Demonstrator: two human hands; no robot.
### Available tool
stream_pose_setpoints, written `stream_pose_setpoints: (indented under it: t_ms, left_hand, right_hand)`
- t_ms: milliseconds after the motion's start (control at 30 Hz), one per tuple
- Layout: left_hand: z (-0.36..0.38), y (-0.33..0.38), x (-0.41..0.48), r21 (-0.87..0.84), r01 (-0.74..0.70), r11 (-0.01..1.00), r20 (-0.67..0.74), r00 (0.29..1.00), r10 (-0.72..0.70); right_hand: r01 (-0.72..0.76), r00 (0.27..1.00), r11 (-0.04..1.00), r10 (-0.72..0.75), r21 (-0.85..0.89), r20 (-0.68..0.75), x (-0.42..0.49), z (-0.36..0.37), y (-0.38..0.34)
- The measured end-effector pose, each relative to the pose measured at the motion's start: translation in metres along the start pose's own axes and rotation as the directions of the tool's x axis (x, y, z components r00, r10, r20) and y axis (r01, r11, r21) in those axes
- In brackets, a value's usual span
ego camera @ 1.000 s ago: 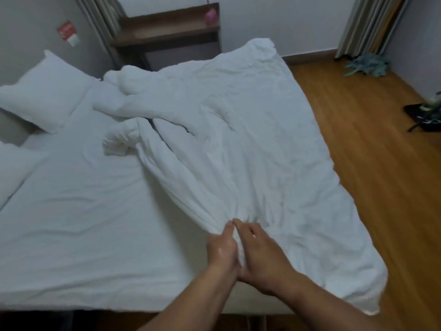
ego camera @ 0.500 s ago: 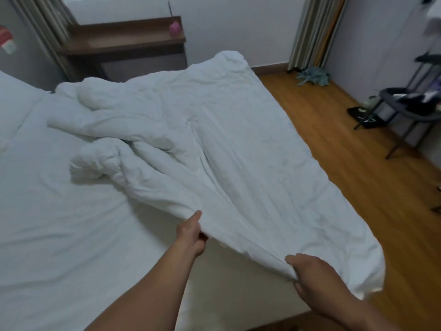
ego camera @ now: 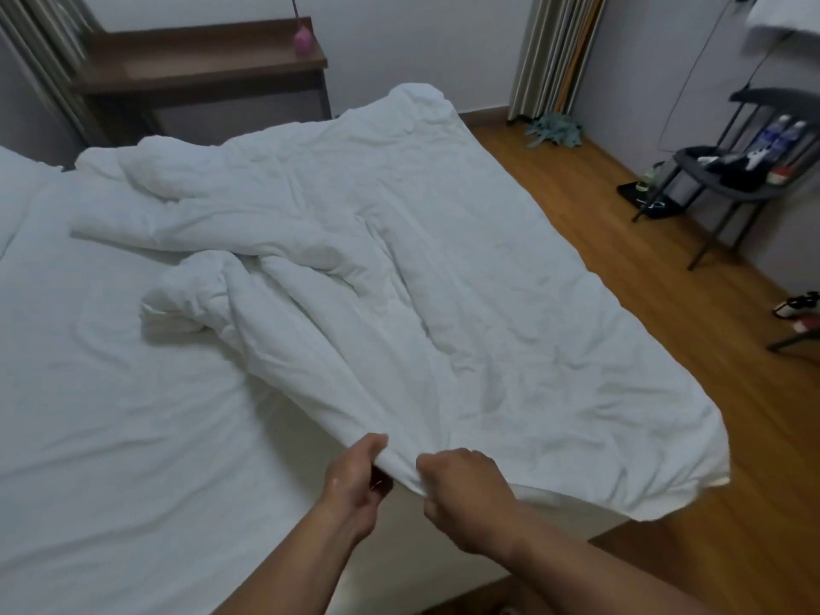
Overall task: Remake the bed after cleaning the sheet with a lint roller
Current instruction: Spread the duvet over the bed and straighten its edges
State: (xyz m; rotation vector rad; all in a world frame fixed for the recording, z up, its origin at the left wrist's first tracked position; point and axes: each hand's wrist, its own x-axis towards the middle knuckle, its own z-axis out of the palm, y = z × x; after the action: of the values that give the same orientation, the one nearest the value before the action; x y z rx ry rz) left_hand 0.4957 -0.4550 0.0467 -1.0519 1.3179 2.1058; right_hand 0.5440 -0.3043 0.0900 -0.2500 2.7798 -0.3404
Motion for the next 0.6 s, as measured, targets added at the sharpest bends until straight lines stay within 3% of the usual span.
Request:
stream_pose_setpoints:
  t_ms: [133,233,367,467,600]
  left_hand:
    - [-0.012,0.022,0.017,-0.211,0.007,0.977,-0.017,1.0,-0.011]
    - [-0.013,0.035,0.025,-0.124,-0.052,0.991,-0.058,0.997,0.045]
    - [-0.011,0.027,-0.002,-0.063,-0.216,0.974,-0.167,0.965,0.203]
    - [-0.018,0.001,-0.045,-0.025,-0.301,0.953,-0.14,0.945,0.294]
    - [-0.022,-0.034,-0.101,0.078,-0.3,0.951,-0.142,0.941,0.309]
  right_hand:
    - [0.078,0.997,0.997,-0.077,-0.021,0.023,-0.033,-0.012,0.007]
    - [0.092,0.995,0.996,-0.091,-0.014,0.042,-0.053,-0.011,0.015]
    - [-0.045,0.997,0.998,0.047,-0.033,0.065,-0.062,0.008,0.03]
    - [-0.071,0.995,0.987,0.079,0.143,-0.053,-0.062,0.028,0.012]
    - [0.128,0.97,0.961,-0.071,0.245,-0.231,-0.05,0.037,-0.047]
